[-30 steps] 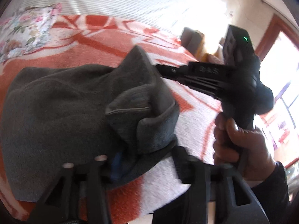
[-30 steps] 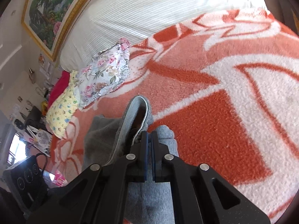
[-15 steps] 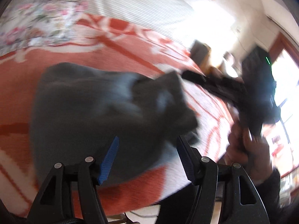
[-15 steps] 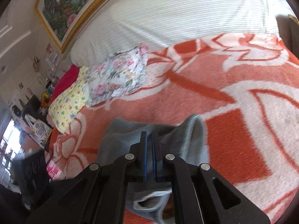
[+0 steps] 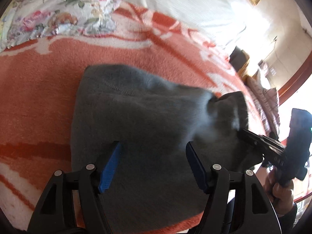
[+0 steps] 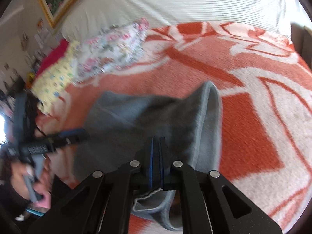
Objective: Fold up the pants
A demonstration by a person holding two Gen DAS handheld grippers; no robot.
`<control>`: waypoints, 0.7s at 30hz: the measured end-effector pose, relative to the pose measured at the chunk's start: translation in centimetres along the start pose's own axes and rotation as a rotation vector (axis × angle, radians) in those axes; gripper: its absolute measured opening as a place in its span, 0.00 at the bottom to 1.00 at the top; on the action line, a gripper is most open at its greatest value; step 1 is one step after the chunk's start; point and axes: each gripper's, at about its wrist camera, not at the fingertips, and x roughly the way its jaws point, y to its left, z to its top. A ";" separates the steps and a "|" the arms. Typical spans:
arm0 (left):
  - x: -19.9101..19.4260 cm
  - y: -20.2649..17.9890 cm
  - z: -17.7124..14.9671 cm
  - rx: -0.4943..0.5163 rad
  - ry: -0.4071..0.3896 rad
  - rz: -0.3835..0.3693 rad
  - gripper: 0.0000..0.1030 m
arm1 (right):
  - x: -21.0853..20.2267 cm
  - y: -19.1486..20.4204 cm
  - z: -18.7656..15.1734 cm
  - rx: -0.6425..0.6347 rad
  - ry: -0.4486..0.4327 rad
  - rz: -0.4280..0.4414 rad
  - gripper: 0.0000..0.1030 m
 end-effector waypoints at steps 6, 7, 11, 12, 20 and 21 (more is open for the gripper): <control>2.4 0.3 -0.6 0.003 0.045 0.019 0.67 | 1.9 -2.0 -3.0 0.021 0.033 -0.049 0.06; 2.2 0.3 -0.7 0.004 0.042 0.017 0.67 | 1.7 -2.5 -3.3 0.049 0.019 -0.028 0.06; 0.8 1.2 -1.3 -0.029 0.035 0.013 0.68 | 1.2 -3.0 -3.6 0.087 0.007 -0.015 0.06; 0.3 1.7 -1.6 -0.040 0.032 0.015 0.68 | 1.0 -3.1 -3.7 0.091 0.004 -0.025 0.06; -2.3 5.6 -3.0 -0.126 0.012 0.052 0.73 | -1.4 -3.9 -4.6 0.202 -0.039 -0.043 0.15; -2.3 6.1 -3.1 -0.134 0.013 0.057 0.73 | -1.9 -4.0 -4.7 0.218 -0.050 -0.064 0.36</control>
